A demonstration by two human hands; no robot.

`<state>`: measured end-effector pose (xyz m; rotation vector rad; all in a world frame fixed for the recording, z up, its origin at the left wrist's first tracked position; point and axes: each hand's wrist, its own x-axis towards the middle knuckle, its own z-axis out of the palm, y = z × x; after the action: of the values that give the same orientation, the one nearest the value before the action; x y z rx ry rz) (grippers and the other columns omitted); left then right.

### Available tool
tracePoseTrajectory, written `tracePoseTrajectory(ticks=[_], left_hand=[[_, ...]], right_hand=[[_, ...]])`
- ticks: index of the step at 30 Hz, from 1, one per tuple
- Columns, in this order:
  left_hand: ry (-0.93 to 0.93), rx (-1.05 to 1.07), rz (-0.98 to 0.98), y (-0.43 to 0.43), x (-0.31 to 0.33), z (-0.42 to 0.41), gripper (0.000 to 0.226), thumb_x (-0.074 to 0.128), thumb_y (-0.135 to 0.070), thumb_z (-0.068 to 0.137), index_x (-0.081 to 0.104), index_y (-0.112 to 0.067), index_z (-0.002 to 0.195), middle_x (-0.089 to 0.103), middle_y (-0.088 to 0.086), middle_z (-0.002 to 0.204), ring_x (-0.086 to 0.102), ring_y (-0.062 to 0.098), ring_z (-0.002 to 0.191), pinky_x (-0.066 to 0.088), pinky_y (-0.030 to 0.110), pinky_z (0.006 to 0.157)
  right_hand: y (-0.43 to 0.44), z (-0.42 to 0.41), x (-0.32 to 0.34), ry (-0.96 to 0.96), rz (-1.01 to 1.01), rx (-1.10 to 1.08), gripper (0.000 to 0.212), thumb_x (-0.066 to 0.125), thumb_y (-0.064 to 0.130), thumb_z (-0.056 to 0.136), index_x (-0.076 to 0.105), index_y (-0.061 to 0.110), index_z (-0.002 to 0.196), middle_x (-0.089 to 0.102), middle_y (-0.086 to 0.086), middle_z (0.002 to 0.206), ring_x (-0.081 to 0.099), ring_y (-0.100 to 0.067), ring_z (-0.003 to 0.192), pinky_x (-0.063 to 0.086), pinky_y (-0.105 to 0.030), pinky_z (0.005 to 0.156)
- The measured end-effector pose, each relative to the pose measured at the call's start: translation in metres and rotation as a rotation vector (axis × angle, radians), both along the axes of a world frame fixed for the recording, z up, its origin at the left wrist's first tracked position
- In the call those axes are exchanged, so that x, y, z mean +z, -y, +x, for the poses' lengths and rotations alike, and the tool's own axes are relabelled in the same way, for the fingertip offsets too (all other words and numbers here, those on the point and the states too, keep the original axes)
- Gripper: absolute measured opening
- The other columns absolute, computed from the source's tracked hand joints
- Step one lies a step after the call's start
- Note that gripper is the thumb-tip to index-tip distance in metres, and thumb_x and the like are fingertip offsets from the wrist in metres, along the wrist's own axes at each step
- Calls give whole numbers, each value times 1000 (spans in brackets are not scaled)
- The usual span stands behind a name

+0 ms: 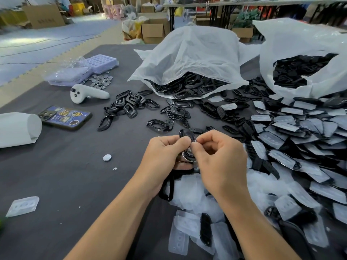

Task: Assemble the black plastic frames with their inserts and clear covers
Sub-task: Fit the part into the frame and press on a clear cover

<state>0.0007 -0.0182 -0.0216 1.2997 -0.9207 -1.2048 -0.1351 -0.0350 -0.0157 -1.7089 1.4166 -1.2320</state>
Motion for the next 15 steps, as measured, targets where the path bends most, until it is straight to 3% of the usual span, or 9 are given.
tracePoseTrajectory(ticks=[4, 9, 11, 13, 15], left_hand=[[76, 192, -128, 0, 3, -2, 31, 64, -6, 101, 79, -14, 75, 76, 8, 72, 75, 22, 63, 62, 30, 58], [-18, 351, -88, 5, 5, 12, 25, 55, 4, 103, 71, -10, 90, 77, 6, 77, 73, 19, 60, 60, 29, 52], [-52, 365, -91, 5, 5, 14, 30, 52, 9, 102, 71, -13, 95, 76, 3, 76, 73, 20, 61, 61, 32, 51], [-43, 351, -104, 4, 4, 12, 34, 49, 13, 100, 70, -15, 96, 74, 0, 72, 70, 20, 58, 60, 32, 49], [-12, 334, -102, 4, 2, 9, 37, 49, 14, 98, 70, -16, 96, 71, 0, 69, 66, 19, 54, 57, 30, 46]], right_hand=[[0, -5, 6, 37, -7, 40, 11, 78, 21, 88, 73, 27, 79, 71, 14, 67, 69, -7, 61, 55, -25, 60], [3, -28, 10, -277, 69, 226, 17, 76, 20, 83, 74, 31, 70, 67, 19, 62, 62, 2, 60, 45, -10, 54], [2, -30, 8, -440, 161, 293, 7, 79, 27, 81, 77, 34, 79, 69, 17, 70, 62, 2, 69, 49, -12, 64], [2, -29, 6, -529, 192, 291, 7, 80, 31, 82, 77, 34, 88, 69, 16, 78, 64, -3, 79, 55, -25, 80], [2, -28, 5, -530, 159, 256, 7, 76, 25, 84, 76, 32, 84, 70, 14, 77, 65, -7, 79, 54, -28, 79]])
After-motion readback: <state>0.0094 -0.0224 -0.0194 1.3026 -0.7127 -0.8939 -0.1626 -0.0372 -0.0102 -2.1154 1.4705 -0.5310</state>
